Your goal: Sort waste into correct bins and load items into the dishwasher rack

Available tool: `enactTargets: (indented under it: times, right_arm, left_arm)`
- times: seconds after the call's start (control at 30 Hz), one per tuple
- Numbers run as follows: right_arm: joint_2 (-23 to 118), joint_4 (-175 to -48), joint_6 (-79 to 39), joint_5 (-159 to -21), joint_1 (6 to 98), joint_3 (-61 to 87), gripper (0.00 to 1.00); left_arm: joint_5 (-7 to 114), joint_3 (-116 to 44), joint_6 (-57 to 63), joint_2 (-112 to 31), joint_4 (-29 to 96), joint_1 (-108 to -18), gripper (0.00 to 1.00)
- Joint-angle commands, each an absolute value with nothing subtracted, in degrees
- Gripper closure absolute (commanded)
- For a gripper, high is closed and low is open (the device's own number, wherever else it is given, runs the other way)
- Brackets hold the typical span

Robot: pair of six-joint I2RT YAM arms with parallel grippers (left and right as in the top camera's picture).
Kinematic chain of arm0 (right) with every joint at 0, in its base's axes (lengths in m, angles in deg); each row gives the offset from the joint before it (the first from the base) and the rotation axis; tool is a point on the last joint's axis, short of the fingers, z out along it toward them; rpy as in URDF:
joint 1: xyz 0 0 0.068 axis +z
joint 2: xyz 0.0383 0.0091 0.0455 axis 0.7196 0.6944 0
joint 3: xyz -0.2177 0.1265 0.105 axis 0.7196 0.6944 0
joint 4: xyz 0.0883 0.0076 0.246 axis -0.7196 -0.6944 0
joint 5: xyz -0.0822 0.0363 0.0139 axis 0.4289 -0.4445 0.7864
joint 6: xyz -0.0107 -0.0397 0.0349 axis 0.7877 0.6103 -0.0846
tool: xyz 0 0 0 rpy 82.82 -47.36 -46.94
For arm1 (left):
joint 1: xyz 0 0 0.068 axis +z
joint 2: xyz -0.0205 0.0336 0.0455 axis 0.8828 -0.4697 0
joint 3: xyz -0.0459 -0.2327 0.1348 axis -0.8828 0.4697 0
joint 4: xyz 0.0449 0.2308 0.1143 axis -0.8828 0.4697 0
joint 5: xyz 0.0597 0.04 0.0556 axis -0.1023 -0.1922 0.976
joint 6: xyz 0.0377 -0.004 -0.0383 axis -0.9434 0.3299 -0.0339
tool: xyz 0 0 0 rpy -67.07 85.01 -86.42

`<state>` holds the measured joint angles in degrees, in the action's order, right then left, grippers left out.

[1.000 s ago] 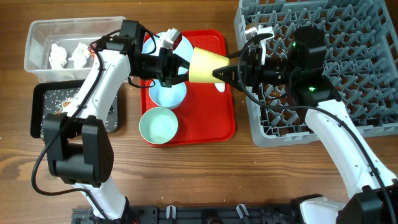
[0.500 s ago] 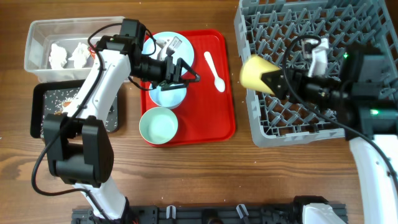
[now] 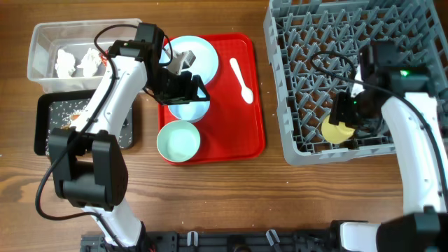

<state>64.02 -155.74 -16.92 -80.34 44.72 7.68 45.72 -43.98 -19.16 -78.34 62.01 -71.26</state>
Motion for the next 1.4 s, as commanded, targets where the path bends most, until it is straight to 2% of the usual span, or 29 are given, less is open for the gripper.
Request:
enactTargets:
  times: [0.0,0.1,0.17,0.3,0.43,0.7,0.8,1.0,1.17,1.37]
  right_arm:
    - [67.1,-154.8,-18.2,-77.6,44.5,7.9,0.55]
    - [68.2,-151.7,-18.2,-79.0,44.5,10.3,0.45]
    - [68.6,-150.9,-18.1,-79.6,44.5,10.8,0.22]
    - [68.6,-150.8,-18.2,-79.6,44.5,10.7,0.10]
    - [68.4,-150.5,-18.0,-82.9,44.5,8.2,0.10]
    - [63.8,-152.9,-11.9,-92.8,44.7,-6.2,0.11]
    - [63.4,-152.7,-11.3,-92.9,46.3,-6.2,0.12]
    - [63.4,-147.8,-10.5,-101.6,50.5,-6.2,0.15]
    - [63.4,-144.5,-12.1,-101.8,54.6,-6.2,0.15]
    - [63.4,-139.2,-14.6,-101.7,59.3,-6.2,0.16]
  left_arm:
    - [46.3,-44.8,-19.6,-76.7,62.2,-71.5,0.29]
    - [46.2,-44.8,-19.6,-76.7,62.3,-71.5,0.29]
    - [46.3,-44.8,-19.6,-76.7,62.3,-71.5,0.28]
    - [46.2,-44.8,-19.6,-76.7,62.3,-71.5,0.28]
    - [46.2,-44.8,-19.6,-76.7,62.3,-71.5,0.28]
    - [46.3,-45.1,-17.8,-75.7,62.1,-71.5,0.30]
    - [51.5,-45.2,-14.8,-73.0,62.1,-71.5,0.30]
    - [61.3,-45.2,-9.5,-64.8,62.1,-71.5,0.31]
    - [67.7,-45.2,-5.7,-59.6,62.4,-71.5,0.30]
    - [70.3,-45.2,-3.6,-58.6,64.4,-71.5,0.29]
